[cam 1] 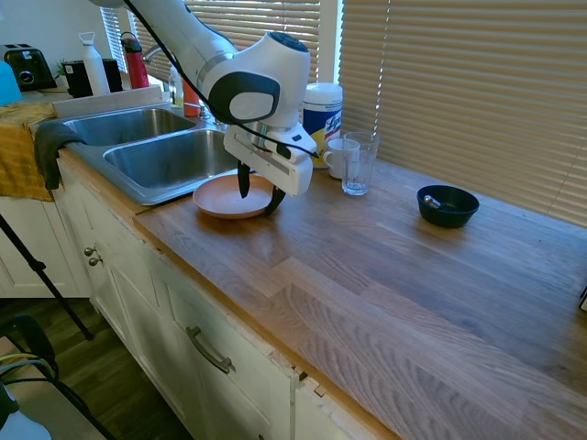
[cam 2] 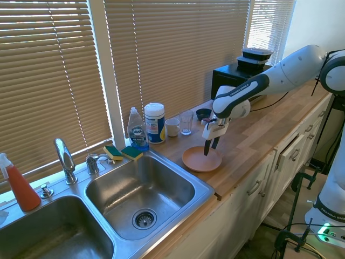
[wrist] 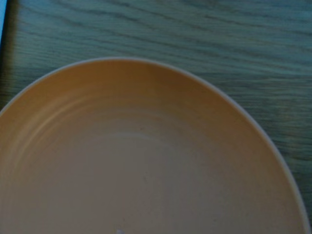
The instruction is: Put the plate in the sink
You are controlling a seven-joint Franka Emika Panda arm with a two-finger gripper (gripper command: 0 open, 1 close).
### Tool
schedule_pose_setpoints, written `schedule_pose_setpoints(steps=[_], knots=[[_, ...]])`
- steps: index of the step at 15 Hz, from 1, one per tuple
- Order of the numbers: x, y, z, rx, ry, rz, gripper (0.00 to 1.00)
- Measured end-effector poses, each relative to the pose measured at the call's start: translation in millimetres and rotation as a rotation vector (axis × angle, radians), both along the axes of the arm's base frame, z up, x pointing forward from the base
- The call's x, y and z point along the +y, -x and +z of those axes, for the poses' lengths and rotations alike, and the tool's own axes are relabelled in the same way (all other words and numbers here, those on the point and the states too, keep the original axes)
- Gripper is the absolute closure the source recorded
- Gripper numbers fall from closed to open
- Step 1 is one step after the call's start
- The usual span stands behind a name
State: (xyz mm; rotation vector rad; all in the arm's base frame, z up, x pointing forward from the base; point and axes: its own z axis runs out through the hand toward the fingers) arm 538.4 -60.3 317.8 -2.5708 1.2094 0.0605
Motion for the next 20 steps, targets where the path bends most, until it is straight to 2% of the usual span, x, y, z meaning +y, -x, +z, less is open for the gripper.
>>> schedule_pose_setpoints(steps=[11,20], knots=[[-3.4,1.2,-4.5,0.006,-0.027,-0.014,1.0],[-10.6,2.1,-4.6,-0.019,-0.112,0.012,1.0]])
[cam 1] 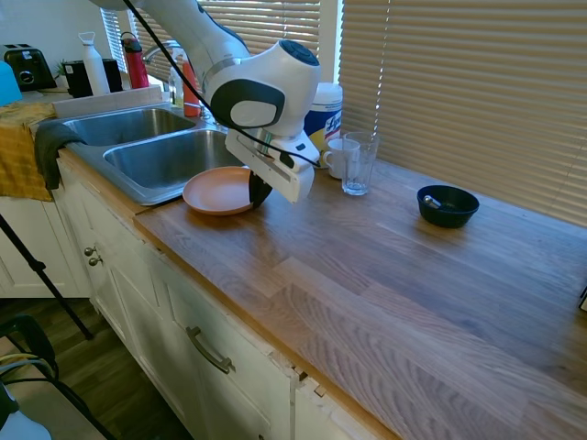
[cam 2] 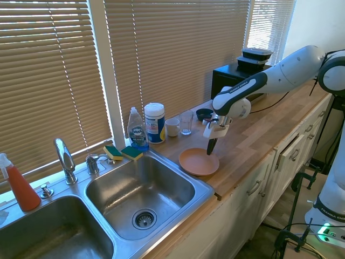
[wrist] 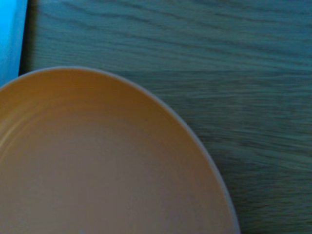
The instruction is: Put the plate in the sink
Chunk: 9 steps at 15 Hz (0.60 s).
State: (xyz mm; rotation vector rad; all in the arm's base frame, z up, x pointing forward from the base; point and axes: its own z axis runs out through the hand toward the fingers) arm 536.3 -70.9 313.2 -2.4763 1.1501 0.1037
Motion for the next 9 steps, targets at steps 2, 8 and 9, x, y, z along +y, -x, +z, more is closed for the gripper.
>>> schedule_pose_setpoints(steps=[2,8,9], knots=[[-1.0,-5.4,11.7,-0.004,-0.034,0.02,1.0],[46.0,-13.7,68.7,-0.01,-0.075,0.033,1.0],[63.2,-15.1,81.8,-0.012,-0.074,0.03,1.0]])
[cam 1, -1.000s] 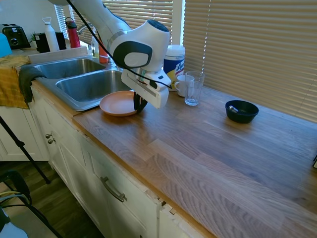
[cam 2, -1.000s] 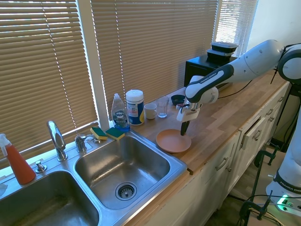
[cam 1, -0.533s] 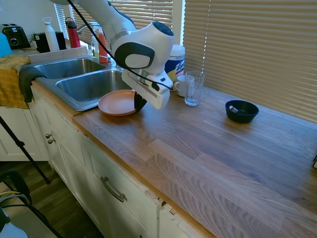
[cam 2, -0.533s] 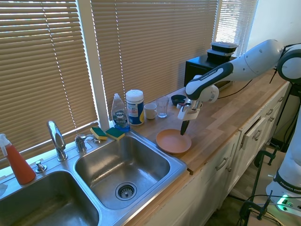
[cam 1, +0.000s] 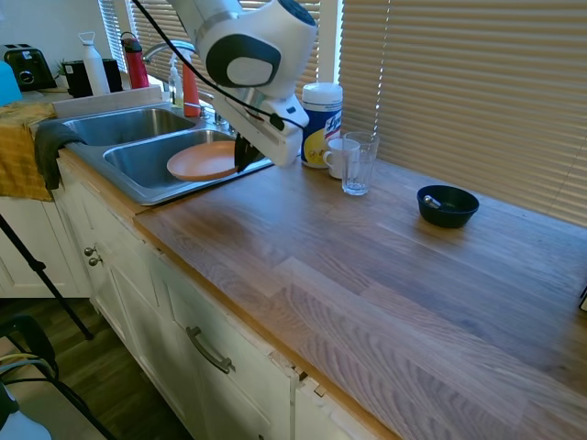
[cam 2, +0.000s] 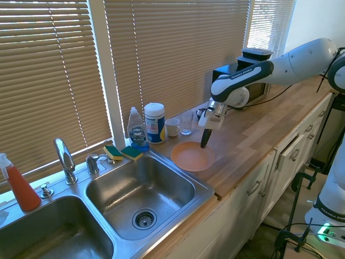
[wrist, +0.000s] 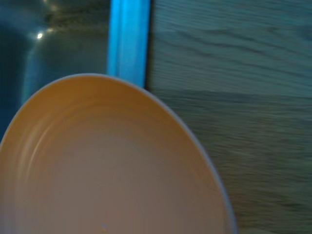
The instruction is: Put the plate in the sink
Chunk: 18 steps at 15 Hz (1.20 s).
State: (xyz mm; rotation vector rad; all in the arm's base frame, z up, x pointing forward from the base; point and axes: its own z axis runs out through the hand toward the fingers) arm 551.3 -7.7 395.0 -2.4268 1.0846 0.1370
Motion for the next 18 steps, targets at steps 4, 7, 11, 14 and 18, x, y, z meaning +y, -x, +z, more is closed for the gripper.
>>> schedule_pose_setpoints(steps=[4,7,11,14,18], knots=[[40.0,-4.3,16.6,0.013,0.013,0.008,1.0],[88.5,-17.4,13.5,0.007,0.012,0.044,1.0],[178.7,-50.8,-4.1,-0.011,0.001,0.063,1.0],[233.2,-82.0,-46.1,0.002,0.046,0.087,1.0],[272.0,-99.5,-91.5,0.019,0.134,0.118,1.0]])
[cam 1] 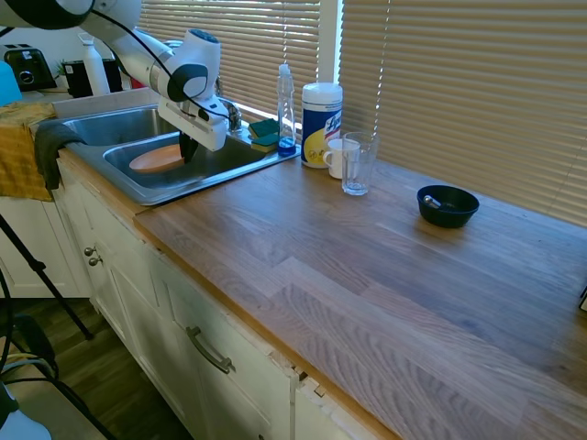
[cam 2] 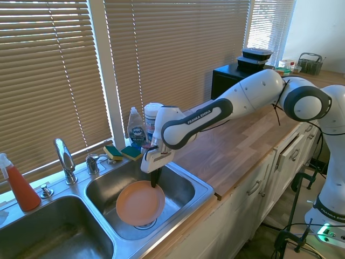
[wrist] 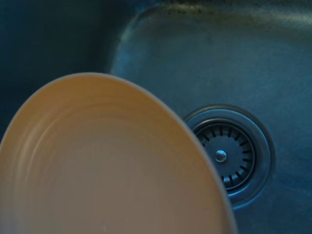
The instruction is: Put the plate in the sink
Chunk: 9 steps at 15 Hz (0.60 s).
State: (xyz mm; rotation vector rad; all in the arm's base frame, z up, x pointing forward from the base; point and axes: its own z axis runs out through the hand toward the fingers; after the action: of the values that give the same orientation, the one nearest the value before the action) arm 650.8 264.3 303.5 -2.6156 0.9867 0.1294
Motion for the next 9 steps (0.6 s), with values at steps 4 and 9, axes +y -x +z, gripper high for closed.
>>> schedule_pose_setpoints(steps=[4,9], knots=[[19.0,-11.6,-51.1,0.045,0.045,0.008,1.0],[23.0,-28.1,-70.6,0.108,0.084,0.032,0.0]])
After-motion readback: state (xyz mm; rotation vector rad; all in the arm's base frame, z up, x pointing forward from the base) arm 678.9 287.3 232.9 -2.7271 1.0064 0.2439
